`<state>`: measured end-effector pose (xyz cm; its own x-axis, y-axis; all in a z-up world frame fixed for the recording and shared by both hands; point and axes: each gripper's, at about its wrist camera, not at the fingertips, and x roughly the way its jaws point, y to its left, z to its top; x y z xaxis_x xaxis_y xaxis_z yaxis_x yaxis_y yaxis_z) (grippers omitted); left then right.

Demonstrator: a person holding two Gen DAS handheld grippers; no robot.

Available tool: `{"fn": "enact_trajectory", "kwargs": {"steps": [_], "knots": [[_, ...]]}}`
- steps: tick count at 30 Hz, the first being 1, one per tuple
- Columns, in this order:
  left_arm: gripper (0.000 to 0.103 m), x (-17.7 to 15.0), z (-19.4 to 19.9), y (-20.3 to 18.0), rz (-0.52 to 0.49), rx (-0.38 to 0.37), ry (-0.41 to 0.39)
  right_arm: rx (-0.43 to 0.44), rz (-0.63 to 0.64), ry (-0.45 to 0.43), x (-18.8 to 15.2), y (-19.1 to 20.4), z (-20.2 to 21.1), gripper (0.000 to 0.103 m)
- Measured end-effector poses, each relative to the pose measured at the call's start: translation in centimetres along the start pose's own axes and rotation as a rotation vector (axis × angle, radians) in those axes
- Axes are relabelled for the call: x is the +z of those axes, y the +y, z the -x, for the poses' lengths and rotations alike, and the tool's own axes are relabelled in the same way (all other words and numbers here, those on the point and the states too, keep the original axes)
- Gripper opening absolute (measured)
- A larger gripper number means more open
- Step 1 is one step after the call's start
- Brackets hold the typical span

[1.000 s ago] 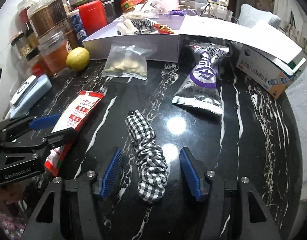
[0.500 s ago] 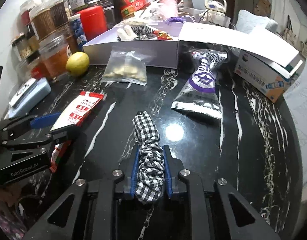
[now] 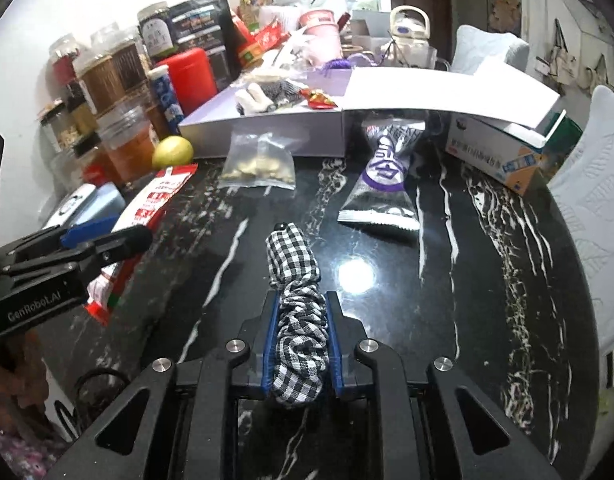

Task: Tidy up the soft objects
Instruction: 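Lift and carry the packet in left gripper while right gripper carries scrunchie to box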

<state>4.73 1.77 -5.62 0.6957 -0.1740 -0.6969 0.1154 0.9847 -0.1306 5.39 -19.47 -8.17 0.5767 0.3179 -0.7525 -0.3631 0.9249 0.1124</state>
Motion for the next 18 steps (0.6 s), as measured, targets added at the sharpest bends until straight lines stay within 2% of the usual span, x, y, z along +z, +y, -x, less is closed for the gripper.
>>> {"fn": "enact_trajectory", "kwargs": {"steps": [8,18], "knots": [[0.047,1.3,3.1,-0.7,-0.014,-0.032,-0.086,0.024,0.029,-0.071,0.8,1.0,3.0,0.021],[0.047,4.6,5.0,-1.5,-0.051,-0.072,-0.179,0.063,0.058,-0.16,3.9,1.9,5.2,0.021]]}}
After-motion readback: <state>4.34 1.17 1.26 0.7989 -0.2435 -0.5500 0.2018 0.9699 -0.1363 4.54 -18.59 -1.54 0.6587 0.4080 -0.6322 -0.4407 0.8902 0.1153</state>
